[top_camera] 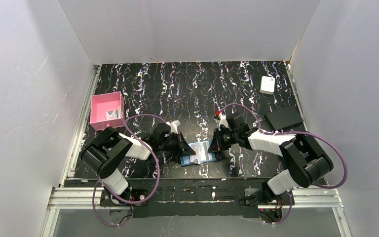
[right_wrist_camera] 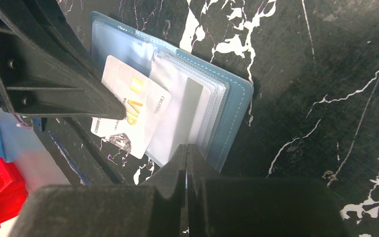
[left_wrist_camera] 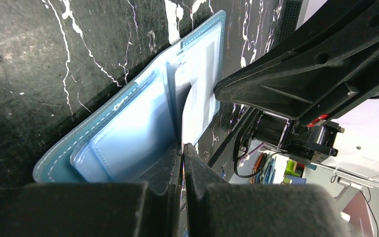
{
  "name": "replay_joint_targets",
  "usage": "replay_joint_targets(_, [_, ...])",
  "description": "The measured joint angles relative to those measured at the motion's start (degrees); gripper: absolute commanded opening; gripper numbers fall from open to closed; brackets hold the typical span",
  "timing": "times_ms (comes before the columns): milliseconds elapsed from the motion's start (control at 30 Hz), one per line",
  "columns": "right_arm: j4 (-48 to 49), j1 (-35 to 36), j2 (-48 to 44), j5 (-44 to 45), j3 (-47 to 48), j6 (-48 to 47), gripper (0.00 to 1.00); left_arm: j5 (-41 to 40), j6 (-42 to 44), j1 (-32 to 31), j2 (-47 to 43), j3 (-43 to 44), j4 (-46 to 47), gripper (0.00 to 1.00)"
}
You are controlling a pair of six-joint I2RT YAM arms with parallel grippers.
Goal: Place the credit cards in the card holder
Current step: Insert the credit card into the card holder.
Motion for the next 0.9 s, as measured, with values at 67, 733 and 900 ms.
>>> replay_joint_targets(67, [0.0, 0.0, 0.0, 0.0, 0.0, 0.0, 0.05, -0.5, 0.0, 0.0, 0.2, 0.0, 0.4, 0.0])
replay_joint_targets(733, [1.3, -0.2, 0.3, -0.5, -0.3, 0.6, 0.04, -5.8, -2.2, 0.0, -0.1, -1.5, 3.8, 0.0])
replay_joint_targets(900, [1.4, -0.2, 0.3, -0.5, -0.4, 1.2, 0.04, -7.1, -2.8, -0.2, -0.1, -1.9, 4.7, 0.0])
